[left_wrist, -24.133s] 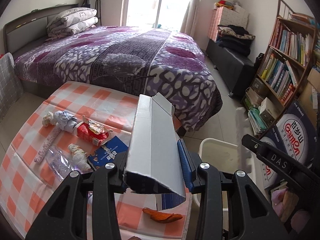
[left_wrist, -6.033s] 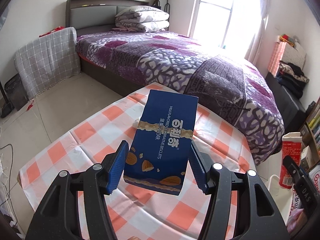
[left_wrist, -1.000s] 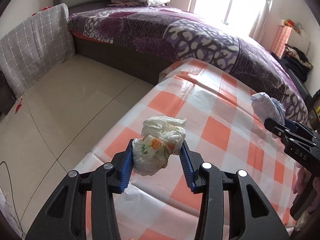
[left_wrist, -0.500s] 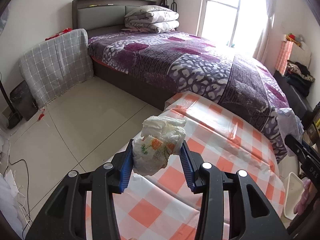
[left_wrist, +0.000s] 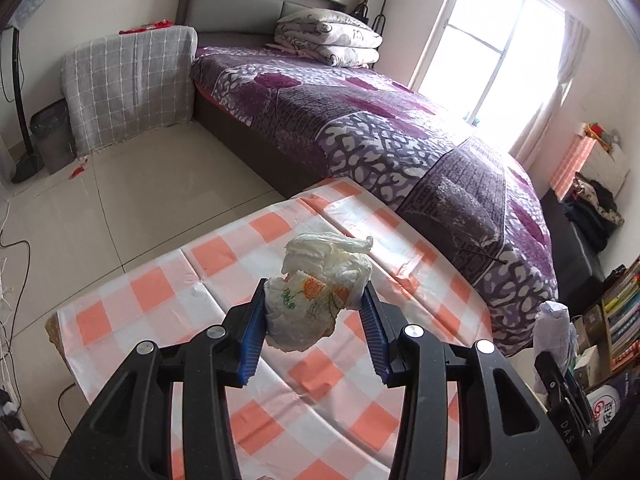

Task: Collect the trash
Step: 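Lift the tissue wad with the left tool while the right tool lifts the paper ball, then carry the paper ball and tissue wad over the bin and open both tools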

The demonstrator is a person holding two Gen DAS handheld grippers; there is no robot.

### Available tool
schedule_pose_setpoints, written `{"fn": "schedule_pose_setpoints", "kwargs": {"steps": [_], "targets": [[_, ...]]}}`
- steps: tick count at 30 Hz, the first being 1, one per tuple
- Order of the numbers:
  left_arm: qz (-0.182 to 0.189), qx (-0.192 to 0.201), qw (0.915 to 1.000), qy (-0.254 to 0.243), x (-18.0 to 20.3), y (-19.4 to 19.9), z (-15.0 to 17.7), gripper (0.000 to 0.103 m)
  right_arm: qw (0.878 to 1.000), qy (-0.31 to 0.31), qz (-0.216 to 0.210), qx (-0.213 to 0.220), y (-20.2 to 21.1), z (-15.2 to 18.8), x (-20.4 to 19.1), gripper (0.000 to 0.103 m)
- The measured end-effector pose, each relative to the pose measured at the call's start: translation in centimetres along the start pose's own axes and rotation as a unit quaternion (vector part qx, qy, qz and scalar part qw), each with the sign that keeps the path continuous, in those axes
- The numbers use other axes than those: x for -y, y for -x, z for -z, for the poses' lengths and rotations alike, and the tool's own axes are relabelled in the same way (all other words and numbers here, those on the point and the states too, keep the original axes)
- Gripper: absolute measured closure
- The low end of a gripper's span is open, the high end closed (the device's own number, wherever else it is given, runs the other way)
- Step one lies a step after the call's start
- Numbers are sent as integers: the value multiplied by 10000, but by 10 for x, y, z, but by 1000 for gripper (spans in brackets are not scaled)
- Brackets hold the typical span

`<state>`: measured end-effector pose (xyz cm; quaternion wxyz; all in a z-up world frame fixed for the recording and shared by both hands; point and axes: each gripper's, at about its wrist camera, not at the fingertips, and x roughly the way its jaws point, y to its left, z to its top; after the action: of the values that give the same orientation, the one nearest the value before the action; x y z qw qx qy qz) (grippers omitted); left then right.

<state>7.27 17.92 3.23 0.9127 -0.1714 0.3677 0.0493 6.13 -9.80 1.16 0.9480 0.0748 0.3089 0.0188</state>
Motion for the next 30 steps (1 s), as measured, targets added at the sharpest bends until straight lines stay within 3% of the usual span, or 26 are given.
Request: {"fn": "schedule_pose_setpoints", "kwargs": {"steps": [3, 8, 20, 30], "targets": [[3, 11, 10000, 69, 16, -4, 13, 59, 9997, -210, 149, -39, 1, 2, 21, 53], [-207, 130, 9990, -367, 50, -18, 40, 59, 9974, -556, 451, 78, 9, 0, 55, 53], [156, 259, 9975, -644, 106, -19, 55, 59, 9835, -1360, 1181, 190, 33, -4, 131, 52], [533, 125, 9933, -1016, 159, -18, 80, 59, 9606, -2068, 1855, -9, 53, 6, 198, 50]]}}
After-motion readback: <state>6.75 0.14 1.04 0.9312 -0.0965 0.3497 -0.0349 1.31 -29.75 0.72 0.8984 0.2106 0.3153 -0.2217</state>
